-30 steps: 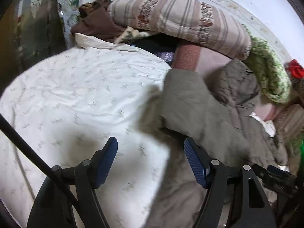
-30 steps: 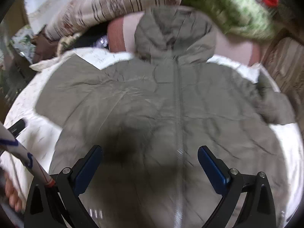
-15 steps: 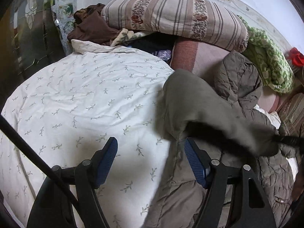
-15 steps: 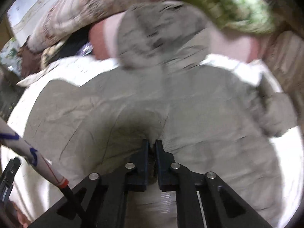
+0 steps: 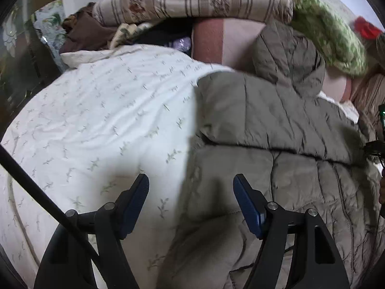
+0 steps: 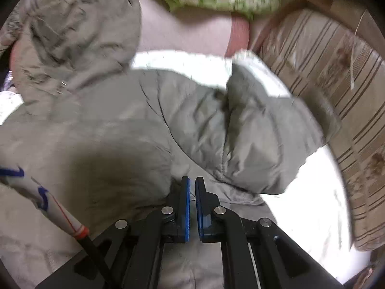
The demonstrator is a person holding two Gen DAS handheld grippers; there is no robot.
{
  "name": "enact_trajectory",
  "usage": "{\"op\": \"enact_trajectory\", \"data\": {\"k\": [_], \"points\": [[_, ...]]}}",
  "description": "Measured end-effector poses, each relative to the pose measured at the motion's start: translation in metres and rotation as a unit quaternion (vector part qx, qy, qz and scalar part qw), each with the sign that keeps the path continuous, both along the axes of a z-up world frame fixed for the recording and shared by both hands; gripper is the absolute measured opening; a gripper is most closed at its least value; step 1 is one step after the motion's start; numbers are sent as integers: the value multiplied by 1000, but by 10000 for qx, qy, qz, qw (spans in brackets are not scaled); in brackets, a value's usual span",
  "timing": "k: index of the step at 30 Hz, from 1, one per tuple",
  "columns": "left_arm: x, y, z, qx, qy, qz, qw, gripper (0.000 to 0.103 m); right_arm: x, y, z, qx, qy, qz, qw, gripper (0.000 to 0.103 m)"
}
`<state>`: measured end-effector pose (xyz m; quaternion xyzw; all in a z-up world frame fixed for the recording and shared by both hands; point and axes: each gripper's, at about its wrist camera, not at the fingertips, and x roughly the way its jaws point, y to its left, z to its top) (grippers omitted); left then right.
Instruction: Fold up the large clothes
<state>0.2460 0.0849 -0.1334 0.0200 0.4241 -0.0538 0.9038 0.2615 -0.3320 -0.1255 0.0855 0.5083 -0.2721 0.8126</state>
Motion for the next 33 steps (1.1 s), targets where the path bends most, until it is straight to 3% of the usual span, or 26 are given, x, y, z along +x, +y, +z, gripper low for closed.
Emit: {"op": "enact_trajectory", "data": {"k": [4, 8, 10, 12, 14, 15, 20, 24, 30, 33], "points": [[7, -7, -9, 110, 173, -35, 9998, 72, 4, -13, -29, 158, 127, -156, 9997, 6], [9, -10, -13, 49, 343, -42, 9994, 72, 7, -10, -27, -63, 163, -66, 9998, 8], [8, -11, -11, -11, 373, -34, 9993, 72, 2, -12, -18, 6, 98, -16, 10000, 17], [3, -12, -8, -37, 343, -34, 9994, 72, -13, -15, -2, 91, -110, -63, 9999, 46], [-5, -14, -2, -54, 259, -61, 9996, 72, -31, -22, 13, 190, -367, -86, 9991, 66], [-9, -17, 2, -64, 213, -87, 9997, 72, -48, -26, 25, 232, -544, -73, 9982, 69], [-36, -32, 14, -312, 119, -376, 9987, 72, -118, -46, 59, 95, -736, -101, 9972, 69], [-51, -57, 6, -186, 153, -677, 9974, 72, -167, -93, 63, 40, -684, -656, 9955, 69], [-54, -81, -16, 217, 253, -847, 9958, 72, -212, -185, 48, 1024, -1072, -1775, 9729, 69], [-48, -84, -28, 299, 373, -812, 9955, 72, -214, -217, 39, 1094, -1154, -2125, 9641, 69]]}}
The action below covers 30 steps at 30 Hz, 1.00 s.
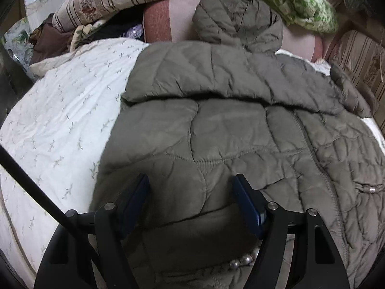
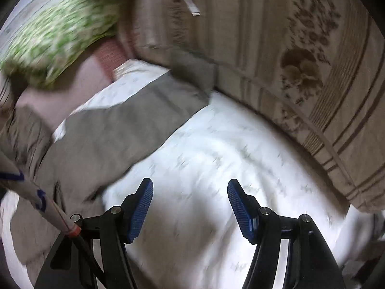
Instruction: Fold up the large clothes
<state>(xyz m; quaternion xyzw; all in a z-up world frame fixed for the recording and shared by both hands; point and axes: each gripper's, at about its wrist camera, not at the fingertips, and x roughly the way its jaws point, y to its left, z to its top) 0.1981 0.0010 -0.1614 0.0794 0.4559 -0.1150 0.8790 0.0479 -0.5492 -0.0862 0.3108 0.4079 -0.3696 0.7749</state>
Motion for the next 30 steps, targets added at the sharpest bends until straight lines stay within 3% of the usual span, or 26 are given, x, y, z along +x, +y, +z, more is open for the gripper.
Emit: {"op": "enact_trajectory", "data": {"k": [10, 16, 17, 18, 19, 20, 24, 30], "points": [[11, -18, -19, 375, -148, 12, 9992, 85, 66, -86, -31, -331, 321, -376, 9982, 69], [16, -15, -23, 293, -112, 74, 9995, 91, 105, -127, -52, -542, 622, -590, 9948, 69], [17, -15, -24, 287, -107, 84, 9995, 91, 110, -132, -54, -552, 626, -579, 9948, 60], [18, -16, -24, 293, -106, 90, 9995, 92, 113, -134, -56, -532, 622, -539, 9952, 21], [18, -16, -24, 303, -106, 95, 9994, 93, 115, -136, -56, -449, 631, -483, 9958, 10], [18, -16, -24, 319, -107, 100, 9994, 93, 115, -136, -55, -386, 627, -465, 9962, 10], [18, -17, -23, 375, -107, 109, 9992, 93, 110, -121, -19, -754, 511, -289, 9954, 9], [14, -13, -14, 304, -63, 150, 9994, 93, 100, -62, 67, -1285, 99, 215, 9914, 9]]}}
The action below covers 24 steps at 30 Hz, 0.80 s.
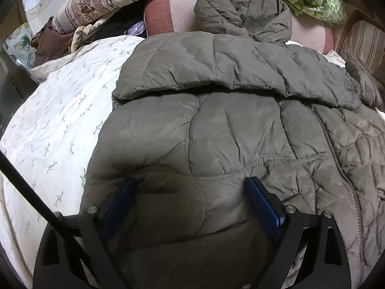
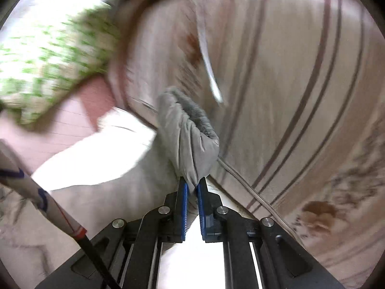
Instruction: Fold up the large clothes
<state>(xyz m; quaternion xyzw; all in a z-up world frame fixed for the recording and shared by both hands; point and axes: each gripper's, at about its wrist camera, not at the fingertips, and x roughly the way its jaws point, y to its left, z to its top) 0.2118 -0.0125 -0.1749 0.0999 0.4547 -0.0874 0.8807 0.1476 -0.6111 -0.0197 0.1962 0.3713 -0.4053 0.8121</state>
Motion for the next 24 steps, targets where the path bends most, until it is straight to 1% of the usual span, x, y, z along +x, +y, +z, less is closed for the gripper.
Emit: {"op": "enact_trajectory", "data": {"k": [3, 5, 6, 9, 10, 13, 17, 18, 20, 22, 24], "points": [[-5, 10, 17, -287, -39, 12, 9996, 92, 2, 53, 50, -142, -302, 546, 9979, 9], [-9, 21, 32, -433, -224, 96, 9988, 92, 6, 92, 75, -224, -434, 934, 9944, 9], [-11, 30, 45, -544, -382, 178, 9976, 92, 10, 113, 86, -266, -490, 1145, 9919, 9], [-10, 54, 67, -689, -658, 405, 9946, 92, 26, 169, 106, -270, -630, 1686, 9833, 9], [-8, 66, 73, -699, -742, 543, 9933, 92, 34, 196, 112, -215, -688, 1939, 9784, 9], [1, 94, 82, -677, -899, 945, 9891, 92, 59, 255, 110, -28, -734, 2487, 9658, 9], [14, 137, 93, -740, -999, 1579, 9796, 92, 88, 348, 95, 301, -716, 3360, 9387, 9], [17, 151, 96, -806, -1016, 1775, 9755, 92, 97, 373, 88, 430, -702, 3585, 9299, 9], [21, 168, 100, -895, -1050, 2009, 9698, 92, 110, 414, 72, 654, -640, 3940, 9145, 9], [24, 184, 104, -957, -1088, 2215, 9643, 92, 126, 453, 48, 852, -505, 4230, 9007, 9], [27, 196, 104, -995, -1076, 2376, 9603, 92, 140, 483, 18, 1117, -320, 4417, 8896, 9]]}}
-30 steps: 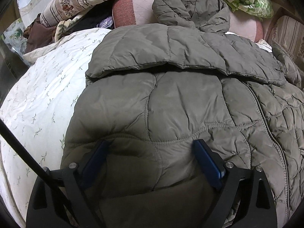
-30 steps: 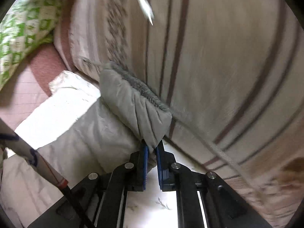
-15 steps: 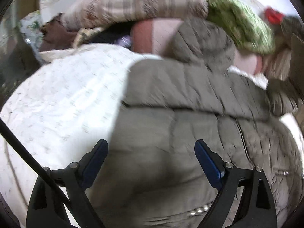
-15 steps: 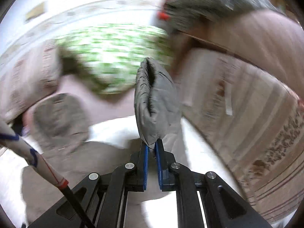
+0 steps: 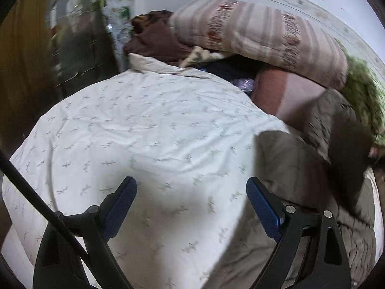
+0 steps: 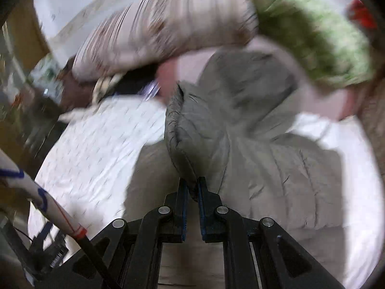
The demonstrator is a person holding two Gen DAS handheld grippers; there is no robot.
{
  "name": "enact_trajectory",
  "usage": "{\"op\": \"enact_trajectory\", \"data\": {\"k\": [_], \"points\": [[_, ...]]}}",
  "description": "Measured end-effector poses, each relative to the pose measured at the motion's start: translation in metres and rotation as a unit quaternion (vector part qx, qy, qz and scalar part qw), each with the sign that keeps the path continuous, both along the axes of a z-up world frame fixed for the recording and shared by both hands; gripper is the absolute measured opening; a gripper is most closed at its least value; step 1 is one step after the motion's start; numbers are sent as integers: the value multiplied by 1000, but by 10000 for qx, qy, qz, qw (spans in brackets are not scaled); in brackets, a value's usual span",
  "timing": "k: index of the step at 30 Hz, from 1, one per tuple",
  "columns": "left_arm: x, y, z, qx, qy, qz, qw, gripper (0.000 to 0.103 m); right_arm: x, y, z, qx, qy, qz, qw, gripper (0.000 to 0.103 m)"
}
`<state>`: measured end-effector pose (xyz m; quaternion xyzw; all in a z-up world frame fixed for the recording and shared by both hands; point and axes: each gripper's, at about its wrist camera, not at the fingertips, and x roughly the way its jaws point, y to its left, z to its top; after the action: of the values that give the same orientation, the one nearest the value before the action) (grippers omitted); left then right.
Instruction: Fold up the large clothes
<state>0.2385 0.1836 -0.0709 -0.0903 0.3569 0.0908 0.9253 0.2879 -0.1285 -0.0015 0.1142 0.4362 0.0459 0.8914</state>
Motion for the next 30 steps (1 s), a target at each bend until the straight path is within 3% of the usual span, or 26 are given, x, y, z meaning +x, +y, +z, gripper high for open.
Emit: {"op": "enact_trajectory", "data": {"k": [4, 9, 10, 12, 14, 17, 19, 20, 21, 23, 26, 30], "points": [[4, 7, -4, -142, 89, 21, 9999, 92, 24, 50, -60, -21, 522, 289, 9982, 9], [10, -2, -7, 22, 116, -70, 9999, 92, 32, 62, -101, -56, 886, 300, 9956, 18], [10, -2, -7, 3, 124, -81, 9999, 92, 28, 62, -101, -13, 859, 341, 9957, 23], [10, -2, -7, -44, 146, -80, 9999, 92, 21, 59, -95, 104, 790, 535, 9954, 61], [11, -2, -9, -72, 146, -53, 9999, 92, 8, 56, -80, -15, 575, 602, 9965, 74], [11, -4, -12, -131, 211, -58, 9997, 92, -8, 44, -54, -265, 241, 596, 9976, 74], [11, -4, -12, -172, 240, -78, 9995, 92, -13, 30, -46, -521, 90, 306, 9981, 74], [11, -5, -13, -199, 247, -100, 9994, 92, -10, 25, -44, -643, 69, 176, 9978, 69], [10, -6, -12, -202, 245, -112, 9994, 92, -7, 20, -44, -750, 77, 62, 9971, 57], [9, -9, -12, -138, 231, -137, 9995, 92, 4, 11, -51, -837, 221, -186, 9961, 45], [11, -11, -13, -64, 226, -157, 9996, 92, 25, 1, -70, -742, 451, -530, 9948, 45], [17, -15, -16, -27, 279, -206, 9994, 92, 55, 18, -104, -483, 820, -376, 9948, 45]]}}
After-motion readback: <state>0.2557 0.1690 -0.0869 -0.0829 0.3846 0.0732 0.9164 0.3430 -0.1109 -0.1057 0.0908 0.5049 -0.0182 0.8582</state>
